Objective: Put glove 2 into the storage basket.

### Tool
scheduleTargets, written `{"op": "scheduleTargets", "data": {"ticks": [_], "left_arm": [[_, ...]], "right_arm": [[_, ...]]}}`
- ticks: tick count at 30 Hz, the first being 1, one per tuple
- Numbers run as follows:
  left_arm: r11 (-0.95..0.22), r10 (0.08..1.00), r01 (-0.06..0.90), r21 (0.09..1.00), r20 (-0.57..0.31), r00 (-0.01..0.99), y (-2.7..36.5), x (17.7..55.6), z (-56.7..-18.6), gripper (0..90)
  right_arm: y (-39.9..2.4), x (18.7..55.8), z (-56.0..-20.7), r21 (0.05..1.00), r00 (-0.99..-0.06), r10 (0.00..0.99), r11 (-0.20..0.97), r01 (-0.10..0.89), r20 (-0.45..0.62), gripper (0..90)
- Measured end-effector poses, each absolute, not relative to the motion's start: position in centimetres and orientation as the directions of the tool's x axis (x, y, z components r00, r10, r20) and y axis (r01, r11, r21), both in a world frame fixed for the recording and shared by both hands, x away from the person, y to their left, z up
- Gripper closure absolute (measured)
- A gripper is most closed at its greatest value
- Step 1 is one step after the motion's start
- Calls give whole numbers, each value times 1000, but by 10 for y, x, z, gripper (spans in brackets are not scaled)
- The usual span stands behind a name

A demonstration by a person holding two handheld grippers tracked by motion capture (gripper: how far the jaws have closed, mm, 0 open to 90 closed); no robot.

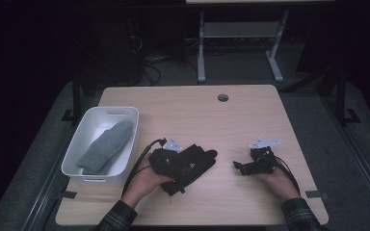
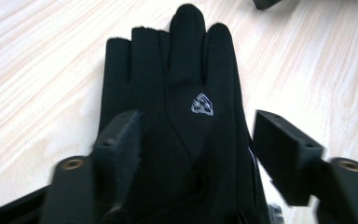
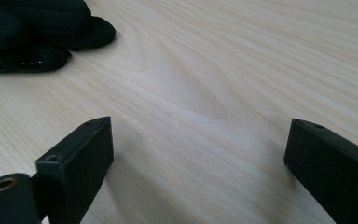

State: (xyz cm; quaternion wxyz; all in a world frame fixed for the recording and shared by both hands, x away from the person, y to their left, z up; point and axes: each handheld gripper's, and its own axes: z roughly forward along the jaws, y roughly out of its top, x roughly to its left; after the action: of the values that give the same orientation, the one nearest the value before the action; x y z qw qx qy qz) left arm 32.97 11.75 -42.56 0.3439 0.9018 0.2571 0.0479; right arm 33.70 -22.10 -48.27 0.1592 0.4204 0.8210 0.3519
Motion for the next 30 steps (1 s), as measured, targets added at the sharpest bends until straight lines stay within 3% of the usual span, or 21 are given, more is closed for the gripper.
{"op": "scheduleTargets", "data": {"ticks": [5, 17, 30], "left_arm": [[-626, 502, 443, 642, -102, 859, 116, 345, -428, 193], [-650, 526, 482, 588, -110, 843, 106, 362, -448, 139], [-695, 496, 455, 558, -86, 864, 101, 358, -458, 158]], "right_arm": [[-221, 337, -483, 712, -596, 802, 399, 578, 34, 77], [-221, 337, -483, 712, -596, 802, 399, 578, 35, 78], [-221, 337, -483, 712, -596, 802, 399, 578, 35, 78]]}}
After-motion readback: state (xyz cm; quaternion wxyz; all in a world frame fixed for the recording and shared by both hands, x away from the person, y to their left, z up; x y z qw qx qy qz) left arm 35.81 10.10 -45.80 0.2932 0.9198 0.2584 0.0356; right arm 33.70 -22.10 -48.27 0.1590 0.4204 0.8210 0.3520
